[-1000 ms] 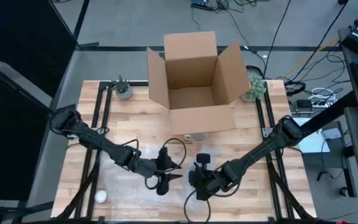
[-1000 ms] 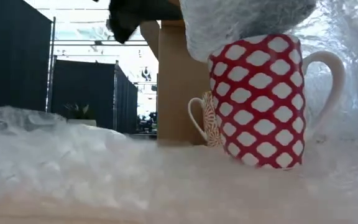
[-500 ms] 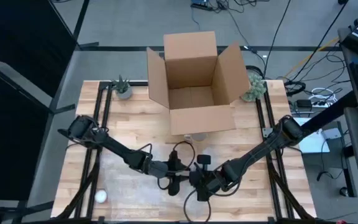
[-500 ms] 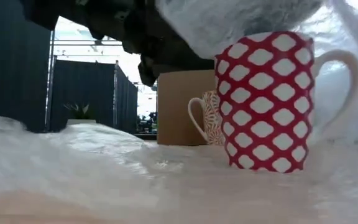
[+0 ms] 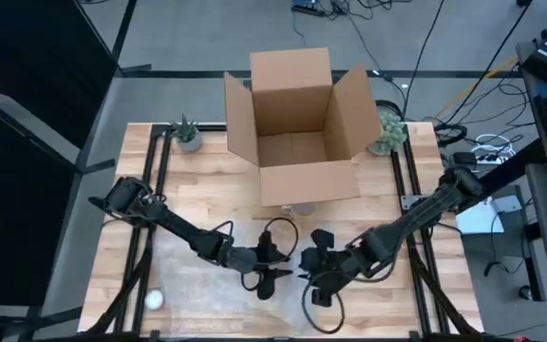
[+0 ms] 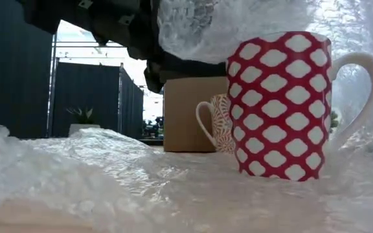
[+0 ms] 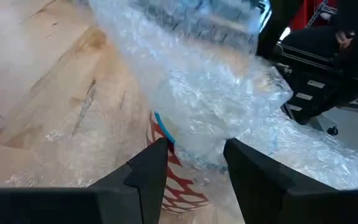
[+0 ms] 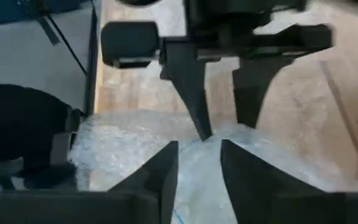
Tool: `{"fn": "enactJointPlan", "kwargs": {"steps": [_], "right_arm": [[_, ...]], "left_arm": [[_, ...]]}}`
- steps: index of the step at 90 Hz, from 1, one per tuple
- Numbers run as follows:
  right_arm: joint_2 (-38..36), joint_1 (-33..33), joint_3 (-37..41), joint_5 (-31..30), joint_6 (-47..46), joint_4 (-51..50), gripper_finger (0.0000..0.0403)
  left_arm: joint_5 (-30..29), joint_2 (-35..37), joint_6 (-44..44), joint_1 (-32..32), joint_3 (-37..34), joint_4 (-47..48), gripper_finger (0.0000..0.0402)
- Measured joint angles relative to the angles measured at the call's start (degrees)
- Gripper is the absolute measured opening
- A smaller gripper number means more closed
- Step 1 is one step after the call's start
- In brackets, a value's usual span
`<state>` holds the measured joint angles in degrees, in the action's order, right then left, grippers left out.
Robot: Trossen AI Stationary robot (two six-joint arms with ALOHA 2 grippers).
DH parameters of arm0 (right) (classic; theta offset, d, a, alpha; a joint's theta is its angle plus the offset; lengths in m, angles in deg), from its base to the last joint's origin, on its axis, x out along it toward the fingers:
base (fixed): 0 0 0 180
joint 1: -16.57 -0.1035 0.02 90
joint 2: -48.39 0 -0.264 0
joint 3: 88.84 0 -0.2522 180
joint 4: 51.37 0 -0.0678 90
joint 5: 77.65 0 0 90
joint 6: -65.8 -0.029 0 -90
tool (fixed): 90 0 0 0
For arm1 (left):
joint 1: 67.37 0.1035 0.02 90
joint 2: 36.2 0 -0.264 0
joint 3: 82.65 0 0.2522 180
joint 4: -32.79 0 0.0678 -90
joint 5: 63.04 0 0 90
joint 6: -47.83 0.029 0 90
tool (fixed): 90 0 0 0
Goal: Wrap mug
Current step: Wrap the red mug with the right transparent bubble wrap
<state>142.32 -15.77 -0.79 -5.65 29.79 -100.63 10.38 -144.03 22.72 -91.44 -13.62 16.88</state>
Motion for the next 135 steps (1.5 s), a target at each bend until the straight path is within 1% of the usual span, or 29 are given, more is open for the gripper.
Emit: {"fn": "enactJointPlan", "kwargs": {"steps": [9, 19, 26, 36, 43, 51, 61, 73, 90, 106, 113, 118, 127, 135], "right_arm": [[1.11, 0.11, 0.00, 0.34, -0.07, -0.27, 0.0133], [4.98, 0.52, 0.00, 0.50, -0.46, -0.80, 0.0132], [8.62, 0.79, 0.06, 0.94, -0.79, -2.20, 0.0125], [12.97, 1.17, -0.07, 2.53, -1.75, -1.56, 0.0111], [15.21, 1.51, -0.36, 2.70, -3.60, -1.24, 0.0100], [16.92, 2.05, -0.42, 4.62, -3.97, -0.69, 0.0088], [17.44, 2.34, -0.36, 5.18, -3.78, 0.37, 0.0076], [16.92, 2.38, -0.15, 6.03, -2.40, 1.21, 0.0068], [16.72, 2.71, -0.09, 6.33, -2.34, 1.22, 0.0063], [16.74, 2.68, -0.02, 6.06, -2.25, 1.20, 0.0063], [16.74, 2.67, -0.02, 6.01, -2.03, 1.18, 0.0063], [16.74, 2.67, -0.02, 5.97, -1.76, 1.17, 0.0063], [16.74, 2.69, -0.02, 5.95, -1.02, 1.18, 0.0063], [16.74, 2.69, 0.00, 5.93, -0.94, 1.16, 0.0063]], "left_arm": [[-0.01, 0.00, 0.02, 0.00, 0.00, 0.02, 0.0151], [0.00, 0.00, 0.02, 0.02, 0.00, 0.00, 0.0151], [-0.02, 0.00, 0.02, 0.01, -0.02, 0.01, 0.0151], [-0.02, 0.00, 0.02, 0.02, -0.02, 0.01, 0.0151], [-0.02, -0.04, 0.02, 0.02, 0.03, -0.04, 0.0151], [0.00, -0.07, 0.05, 0.02, 0.42, 0.29, 0.0151], [0.56, -0.11, 0.09, 0.06, 0.98, 0.74, 0.0151], [3.21, 1.16, 0.13, 0.04, 1.25, 2.00, 0.0151], [4.24, 8.09, 0.13, -0.57, 1.53, 11.24, 0.0151], [2.43, 11.96, -0.23, -2.06, 1.53, 20.99, 0.0151], [1.36, 11.98, -2.31, -3.21, 1.45, 24.89, 0.0151], [0.94, 11.05, -2.94, -3.95, 0.85, 25.64, 0.0151], [-0.20, 8.36, -3.08, -5.08, 0.04, 24.01, 0.0151], [-0.21, 5.46, -3.02, -5.65, 0.00, 20.19, 0.0151]]}}
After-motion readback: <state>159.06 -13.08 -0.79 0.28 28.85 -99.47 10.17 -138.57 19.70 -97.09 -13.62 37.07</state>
